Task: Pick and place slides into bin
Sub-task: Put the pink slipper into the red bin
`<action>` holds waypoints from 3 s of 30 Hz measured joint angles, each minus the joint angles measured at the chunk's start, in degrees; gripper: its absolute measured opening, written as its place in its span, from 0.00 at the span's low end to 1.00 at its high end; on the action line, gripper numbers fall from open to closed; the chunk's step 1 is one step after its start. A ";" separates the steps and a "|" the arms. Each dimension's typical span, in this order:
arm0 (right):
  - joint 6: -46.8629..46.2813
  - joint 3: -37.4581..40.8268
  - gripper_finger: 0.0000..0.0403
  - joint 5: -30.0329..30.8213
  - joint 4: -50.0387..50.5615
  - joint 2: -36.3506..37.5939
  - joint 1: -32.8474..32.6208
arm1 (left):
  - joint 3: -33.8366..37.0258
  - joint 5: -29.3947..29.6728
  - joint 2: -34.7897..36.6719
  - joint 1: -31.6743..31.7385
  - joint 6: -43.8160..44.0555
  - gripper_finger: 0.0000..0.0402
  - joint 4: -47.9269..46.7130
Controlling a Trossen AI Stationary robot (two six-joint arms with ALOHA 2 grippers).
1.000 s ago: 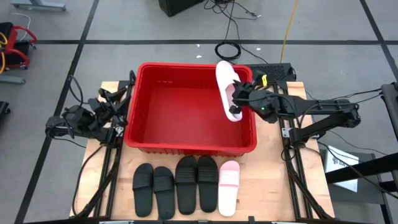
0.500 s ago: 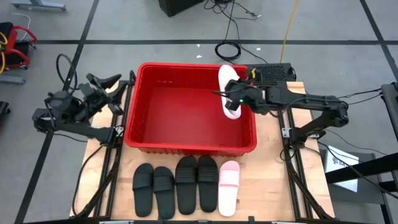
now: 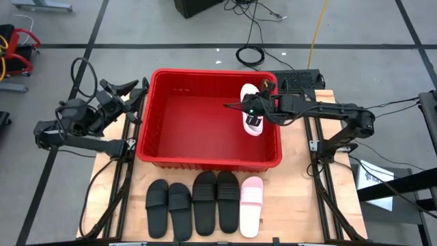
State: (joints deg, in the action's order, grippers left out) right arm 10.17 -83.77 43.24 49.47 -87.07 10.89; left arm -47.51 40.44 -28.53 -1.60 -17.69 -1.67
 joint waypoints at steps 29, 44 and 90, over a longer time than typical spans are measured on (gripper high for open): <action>13.43 22.55 0.00 -10.65 -28.79 0.02 10.66 | 0.04 -22.82 -8.27 23.59 12.06 0.47 -6.18; 12.45 27.55 0.00 -16.47 -36.55 0.02 13.45 | 0.04 -23.52 -8.28 24.19 12.56 0.47 -5.87; 15.96 27.59 0.34 -13.54 -36.51 -4.24 13.77 | 0.09 -25.08 -8.28 24.13 14.80 0.47 -6.41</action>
State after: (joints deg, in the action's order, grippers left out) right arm 26.13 -56.18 29.70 12.96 -91.31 24.67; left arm -47.42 15.35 -36.82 22.52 -2.89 -8.08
